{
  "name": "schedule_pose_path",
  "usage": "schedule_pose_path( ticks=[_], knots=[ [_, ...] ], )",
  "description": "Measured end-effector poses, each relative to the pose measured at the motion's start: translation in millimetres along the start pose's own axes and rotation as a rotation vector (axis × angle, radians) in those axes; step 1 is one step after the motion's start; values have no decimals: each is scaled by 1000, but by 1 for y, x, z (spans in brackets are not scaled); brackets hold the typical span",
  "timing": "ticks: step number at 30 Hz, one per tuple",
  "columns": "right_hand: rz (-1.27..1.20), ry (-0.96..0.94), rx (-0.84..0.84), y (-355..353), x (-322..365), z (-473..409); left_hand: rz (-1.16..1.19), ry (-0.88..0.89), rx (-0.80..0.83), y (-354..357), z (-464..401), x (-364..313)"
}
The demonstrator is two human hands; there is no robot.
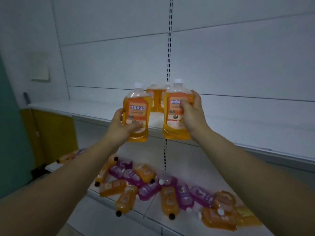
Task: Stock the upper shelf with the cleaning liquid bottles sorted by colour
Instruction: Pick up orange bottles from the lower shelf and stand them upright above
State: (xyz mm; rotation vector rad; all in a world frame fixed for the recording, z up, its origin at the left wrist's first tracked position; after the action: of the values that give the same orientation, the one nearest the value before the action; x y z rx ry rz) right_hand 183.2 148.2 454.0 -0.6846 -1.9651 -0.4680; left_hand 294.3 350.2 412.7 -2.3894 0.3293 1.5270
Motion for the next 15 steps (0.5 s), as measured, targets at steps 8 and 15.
schedule_pose_path(
  ticks=[8, 15],
  knots=[
    [135, 24, -38, 9, -41, -79, -122, 4, -85, -9, -84, 22],
    [199, 57, -4, 33, -78, -115, -104, -54, -4, -1, -144, 58]
  ],
)
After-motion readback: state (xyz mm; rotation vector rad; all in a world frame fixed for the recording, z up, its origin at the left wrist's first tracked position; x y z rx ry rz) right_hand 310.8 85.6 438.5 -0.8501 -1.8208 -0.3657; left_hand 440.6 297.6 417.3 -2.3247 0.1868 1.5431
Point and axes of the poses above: each hand's wrist, its own z-axis away from the middle knuckle, its own y-axis out of the palm, x = y × z, the point moved 7 cm from there along -z, towards the middle knuckle
